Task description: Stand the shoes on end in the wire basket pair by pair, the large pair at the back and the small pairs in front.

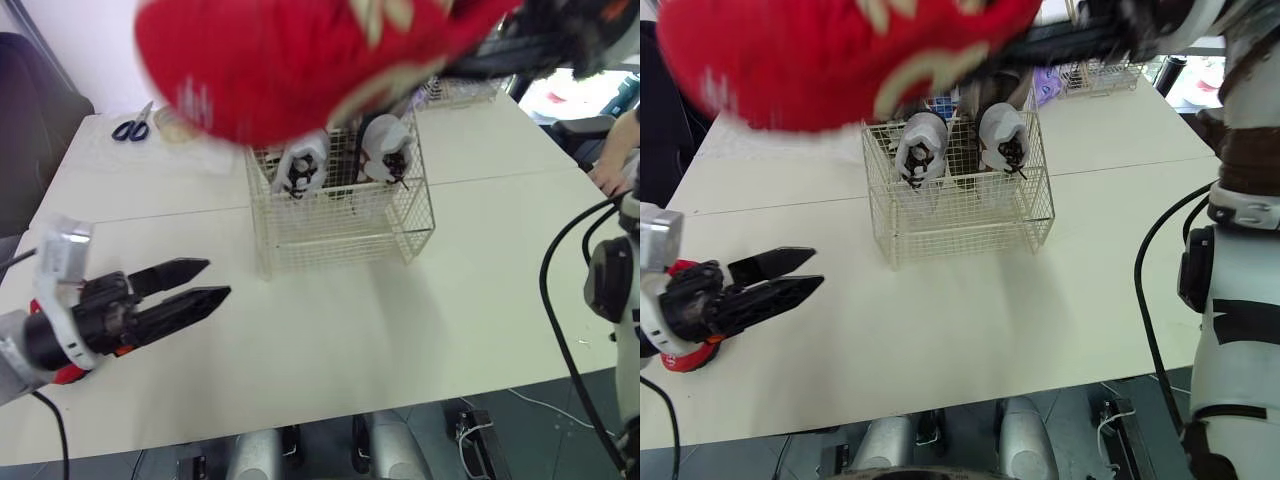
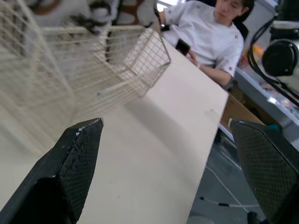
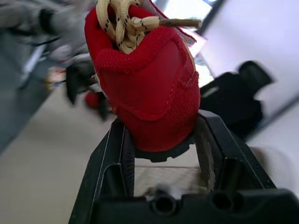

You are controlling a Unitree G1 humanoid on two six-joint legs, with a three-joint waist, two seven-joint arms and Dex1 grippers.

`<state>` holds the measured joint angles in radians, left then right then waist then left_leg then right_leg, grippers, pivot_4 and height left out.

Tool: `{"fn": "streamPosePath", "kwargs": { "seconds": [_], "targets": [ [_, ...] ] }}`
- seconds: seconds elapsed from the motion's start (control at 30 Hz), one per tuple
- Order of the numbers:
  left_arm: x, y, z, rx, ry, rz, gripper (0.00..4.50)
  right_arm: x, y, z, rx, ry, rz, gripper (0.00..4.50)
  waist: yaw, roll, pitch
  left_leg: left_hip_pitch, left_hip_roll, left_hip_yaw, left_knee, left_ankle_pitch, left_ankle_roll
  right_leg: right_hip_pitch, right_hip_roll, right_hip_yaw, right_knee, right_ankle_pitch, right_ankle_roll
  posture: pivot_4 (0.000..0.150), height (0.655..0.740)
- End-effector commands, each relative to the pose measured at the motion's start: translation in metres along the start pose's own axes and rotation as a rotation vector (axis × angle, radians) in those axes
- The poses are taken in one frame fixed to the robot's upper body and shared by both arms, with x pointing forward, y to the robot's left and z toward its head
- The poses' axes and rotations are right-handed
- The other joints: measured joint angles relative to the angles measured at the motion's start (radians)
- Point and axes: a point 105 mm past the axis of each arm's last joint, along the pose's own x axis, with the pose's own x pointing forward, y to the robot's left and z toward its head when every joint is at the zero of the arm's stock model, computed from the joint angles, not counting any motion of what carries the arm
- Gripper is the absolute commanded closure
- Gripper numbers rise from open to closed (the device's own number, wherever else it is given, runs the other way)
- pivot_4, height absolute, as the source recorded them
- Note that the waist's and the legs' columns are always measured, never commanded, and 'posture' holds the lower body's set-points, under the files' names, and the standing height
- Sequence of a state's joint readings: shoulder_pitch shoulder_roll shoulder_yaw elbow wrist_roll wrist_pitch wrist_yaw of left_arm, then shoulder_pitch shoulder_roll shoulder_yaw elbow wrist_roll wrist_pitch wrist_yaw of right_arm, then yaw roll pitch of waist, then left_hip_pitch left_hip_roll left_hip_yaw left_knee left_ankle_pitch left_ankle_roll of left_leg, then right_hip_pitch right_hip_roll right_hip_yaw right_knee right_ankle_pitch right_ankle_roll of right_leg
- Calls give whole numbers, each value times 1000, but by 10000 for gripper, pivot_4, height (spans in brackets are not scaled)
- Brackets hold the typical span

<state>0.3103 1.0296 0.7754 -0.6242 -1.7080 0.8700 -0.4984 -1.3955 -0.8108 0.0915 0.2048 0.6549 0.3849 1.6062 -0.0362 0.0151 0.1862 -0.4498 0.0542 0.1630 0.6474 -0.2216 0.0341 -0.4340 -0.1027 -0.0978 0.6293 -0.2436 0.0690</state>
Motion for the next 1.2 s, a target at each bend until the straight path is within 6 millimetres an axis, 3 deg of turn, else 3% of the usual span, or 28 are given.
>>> {"fn": "streamPosePath", "kwargs": {
  "seconds": [0.03, 0.2, 0.27, 0.4, 0.57, 0.67, 1.0, 1.13, 1.2],
  "targets": [
    [-17, -7, 24, 34, -67, 1, 0, 19, 24, 4, -54, -1, 179, 30491, -2, -3, 0, 0, -2, 0, 0, 0, 0, -1, -2, 1, 0, 0, 0, 1500, 7400],
    [-15, -28, 50, 97, -83, -99, 0, 36, 22, -19, -161, 102, 271, 30491, -7, -4, -1, -4, -4, 4, -2, 0, 0, -8, -10, 1, 2, 0, -1, 1500, 7400],
    [-10, -35, 54, 101, -61, -158, 0, 39, 23, -30, -202, 156, 305, 30491, -8, -5, -1, -4, -4, 7, -2, 2, -4, -9, -10, 0, 2, 0, -1, 1500, 7400],
    [5, -48, 52, 103, -16, -280, 0, 50, 36, -33, -293, 139, 396, 30491, -8, -5, -1, -5, -4, 8, -2, 2, -3, -9, -10, 0, 2, 0, 0, 1500, 7400],
    [23, -41, 25, 110, 134, -334, 0, 55, 38, -36, -327, 127, 425, 30491, -8, -5, 0, -9, -4, 8, 0, 2, -3, -10, -6, 0, 5, 2, 4, 1500, 7400],
    [29, -36, 18, 117, 163, -358, 0, 60, 40, -33, -331, 106, 447, 30491, -7, -5, 0, -9, -3, 8, 1, 2, -3, -10, -4, 0, 6, 2, 4, 1500, 7400],
    [46, -43, -14, 27, 296, -569, 0, 67, 48, -30, -364, 79, 489, 30491, -2, -6, 0, -9, -2, 7, 3, 3, -2, -9, -4, 0, 6, 3, 4, 1500, 7400],
    [48, -44, -15, 2, 291, -605, 16274, 66, 50, -28, -360, 68, 486, 30500, -3, -6, 0, -9, -2, 7, 5, 4, -1, -8, -4, 0, 8, 3, 4, 1500, 7400],
    [50, -45, -14, 6, 280, -613, 26750, 65, 50, -27, -352, 65, 482, 30500, -3, -6, 0, -9, -2, 6, 5, 4, 0, -8, -4, 0, 9, 3, 4, 1500, 7400]
  ]
}}
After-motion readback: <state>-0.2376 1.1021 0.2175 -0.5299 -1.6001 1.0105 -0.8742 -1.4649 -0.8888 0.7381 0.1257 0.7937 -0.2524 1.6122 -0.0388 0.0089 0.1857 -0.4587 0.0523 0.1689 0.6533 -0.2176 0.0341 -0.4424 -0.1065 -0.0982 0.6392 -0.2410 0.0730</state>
